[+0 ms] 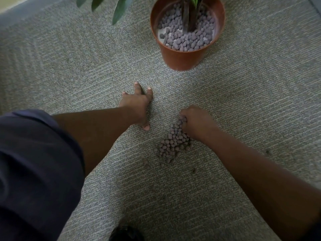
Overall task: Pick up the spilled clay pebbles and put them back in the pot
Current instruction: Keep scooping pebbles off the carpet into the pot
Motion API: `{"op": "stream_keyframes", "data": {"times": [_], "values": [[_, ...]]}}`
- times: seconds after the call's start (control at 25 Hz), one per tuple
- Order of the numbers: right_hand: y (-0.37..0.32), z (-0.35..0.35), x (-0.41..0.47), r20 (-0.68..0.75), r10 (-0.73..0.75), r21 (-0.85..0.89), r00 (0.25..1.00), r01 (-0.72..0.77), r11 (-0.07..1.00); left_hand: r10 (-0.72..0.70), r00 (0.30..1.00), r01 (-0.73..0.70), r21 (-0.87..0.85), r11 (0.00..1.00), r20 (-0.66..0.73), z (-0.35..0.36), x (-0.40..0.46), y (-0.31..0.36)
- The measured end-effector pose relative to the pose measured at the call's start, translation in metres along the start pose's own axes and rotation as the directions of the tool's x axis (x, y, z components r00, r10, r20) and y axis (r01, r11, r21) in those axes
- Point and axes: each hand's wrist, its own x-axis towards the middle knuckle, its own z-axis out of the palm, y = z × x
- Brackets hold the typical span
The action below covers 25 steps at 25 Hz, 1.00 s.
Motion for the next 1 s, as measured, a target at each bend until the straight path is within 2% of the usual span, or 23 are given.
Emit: {"op": "stream_keyframes", "data": {"times": [0.12, 0.32, 0.4, 0.48, 0.64, 0.72, 0.76, 0.8, 0.88, 0.92, 1.0], "values": [[0.000, 0.000, -0.001, -0.053, -0.021, -0.027, 0.998, 0.019, 0.999, 0.003, 1.000, -0.003, 0.003, 1.000, -0.009, 0.000, 0.001, 0.000], [-0.001, -0.007, -0.001, -0.055, -0.083, -0.082, 0.995, 0.078, 0.994, -0.008, 1.000, 0.008, 0.002, 1.000, -0.017, 0.002, 0.002, 0.000], [-0.006, -0.018, 0.002, -0.104, -0.084, -0.005, 0.991, 0.084, 0.996, -0.011, 1.000, 0.012, 0.008, 1.000, -0.022, 0.003, 0.002, 0.000], [-0.014, -0.036, 0.006, -0.209, -0.053, 0.171, 0.976, 0.089, 0.981, -0.010, 1.000, 0.010, 0.005, 1.000, -0.022, 0.003, 0.002, 0.000], [-0.036, -0.094, 0.026, -0.544, 0.020, 0.389, 0.839, 0.231, 0.892, 0.001, 1.000, -0.001, -0.008, 1.000, -0.019, 0.003, 0.002, -0.001], [-0.045, -0.123, 0.050, -0.656, 0.043, 0.391, 0.754, 0.290, 0.873, 0.002, 1.000, -0.002, -0.011, 1.000, -0.019, 0.003, 0.002, -0.002], [-0.047, -0.135, 0.062, -0.675, 0.045, 0.382, 0.736, 0.297, 0.875, 0.001, 1.000, -0.001, -0.012, 1.000, -0.017, 0.003, 0.002, -0.002], [-0.049, -0.142, 0.073, -0.662, 0.037, 0.377, 0.748, 0.291, 0.879, 0.000, 1.000, 0.000, -0.013, 1.000, -0.017, 0.003, 0.002, -0.001], [-0.047, -0.142, 0.089, -0.554, -0.003, 0.359, 0.833, 0.242, 0.901, -0.001, 1.000, 0.001, -0.008, 1.000, -0.020, 0.004, 0.003, -0.001], [-0.045, -0.137, 0.092, -0.499, -0.028, 0.298, 0.866, 0.202, 0.933, -0.002, 1.000, 0.001, -0.005, 1.000, -0.020, 0.004, 0.003, -0.001], [-0.042, -0.129, 0.093, -0.491, -0.078, 0.178, 0.868, 0.188, 0.966, -0.001, 1.000, 0.001, -0.001, 1.000, -0.021, 0.003, 0.003, -0.002]]}}
